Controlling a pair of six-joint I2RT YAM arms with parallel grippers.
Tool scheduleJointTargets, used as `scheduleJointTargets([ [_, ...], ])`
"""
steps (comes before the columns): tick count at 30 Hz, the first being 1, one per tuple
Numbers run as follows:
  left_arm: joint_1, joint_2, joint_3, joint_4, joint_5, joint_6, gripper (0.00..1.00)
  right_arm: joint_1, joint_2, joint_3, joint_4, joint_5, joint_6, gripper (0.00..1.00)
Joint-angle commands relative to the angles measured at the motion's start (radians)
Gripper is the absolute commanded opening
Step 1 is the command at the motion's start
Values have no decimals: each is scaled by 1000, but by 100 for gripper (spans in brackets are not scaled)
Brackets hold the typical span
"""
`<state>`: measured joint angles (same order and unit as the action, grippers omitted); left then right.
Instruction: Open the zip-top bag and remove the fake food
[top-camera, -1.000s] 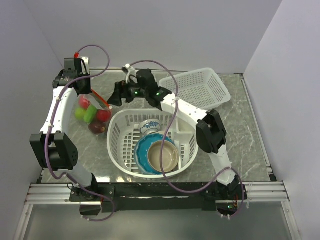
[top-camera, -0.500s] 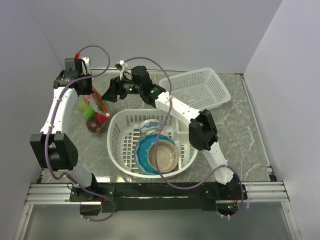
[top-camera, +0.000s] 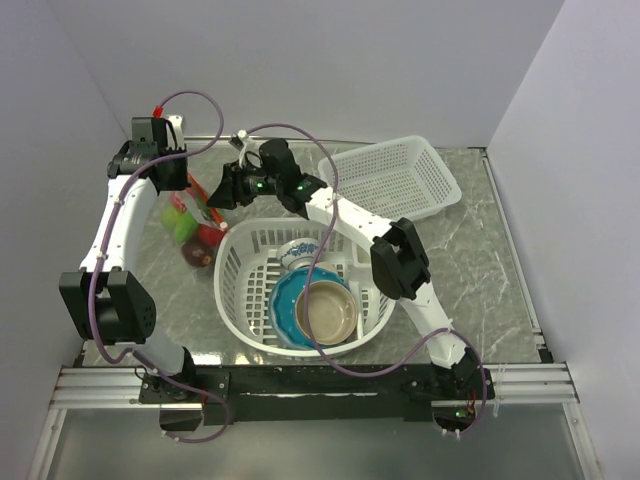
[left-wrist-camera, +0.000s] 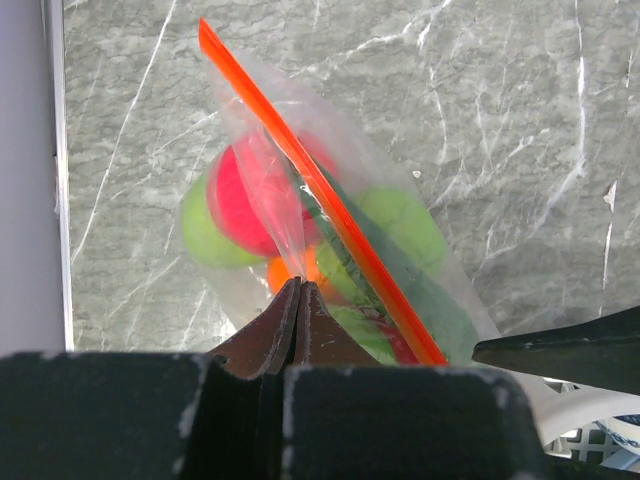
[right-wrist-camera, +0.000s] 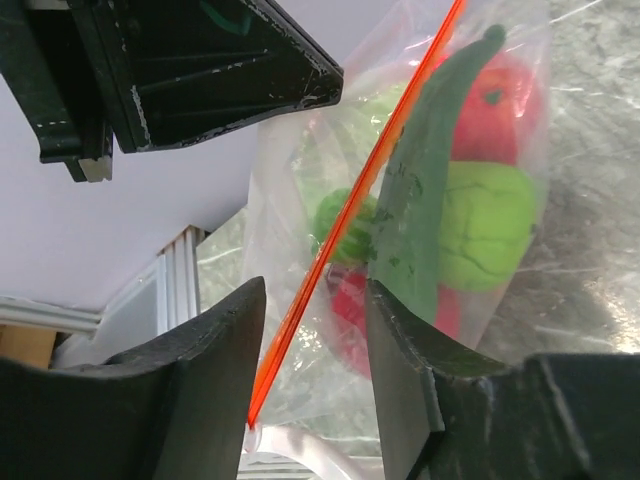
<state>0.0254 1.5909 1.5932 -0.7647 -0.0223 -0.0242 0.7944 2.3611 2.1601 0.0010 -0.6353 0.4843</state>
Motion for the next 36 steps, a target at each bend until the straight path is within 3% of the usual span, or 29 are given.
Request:
scheduleJointTargets([
  [1, -4, -60, 13, 30, 13, -25, 1, 15, 27, 53, 41, -41, 43, 51],
  [9, -5, -62, 30, 18, 15, -33, 1, 37, 56, 83, -32, -15, 13, 50],
  [15, -8, -94, 1, 11, 38, -36, 1, 34, 44, 96, -64, 25, -19, 13],
  [16, -8, -98, -1, 8, 41, -34, 10, 32, 43, 113, -73, 31, -29, 5],
  [18, -10, -104, 8, 2, 42, -20, 35, 31, 30, 125, -99, 65, -59, 0],
  [19, -9, -106, 19, -1, 41, -11, 67, 32, 23, 130, -102, 69, -75, 0],
  [20, -8, -108, 33, -1, 38, 9, 81, 32, 6, 130, -108, 92, -108, 0],
  [22, -8, -95, 111, -5, 36, 50, 99, 32, -6, 153, -121, 105, -148, 0],
  [28, -10, -40, 363, -91, 310, 277, 97, 31, -20, 205, -156, 97, -259, 0],
  [32, -8, -178, 173, 144, 475, 397, 97, 32, -55, 196, -127, 103, -300, 0],
  [33, -8, -265, 36, 323, 495, 389, 97, 32, -68, 185, -115, 114, -312, 0],
  [34, -1, -294, -13, 375, 518, 370, 97, 32, -80, 179, -102, 137, -344, 0],
  [36, 13, -243, 57, 326, 585, 310, 97, 34, -95, 205, -107, 166, -387, 0],
])
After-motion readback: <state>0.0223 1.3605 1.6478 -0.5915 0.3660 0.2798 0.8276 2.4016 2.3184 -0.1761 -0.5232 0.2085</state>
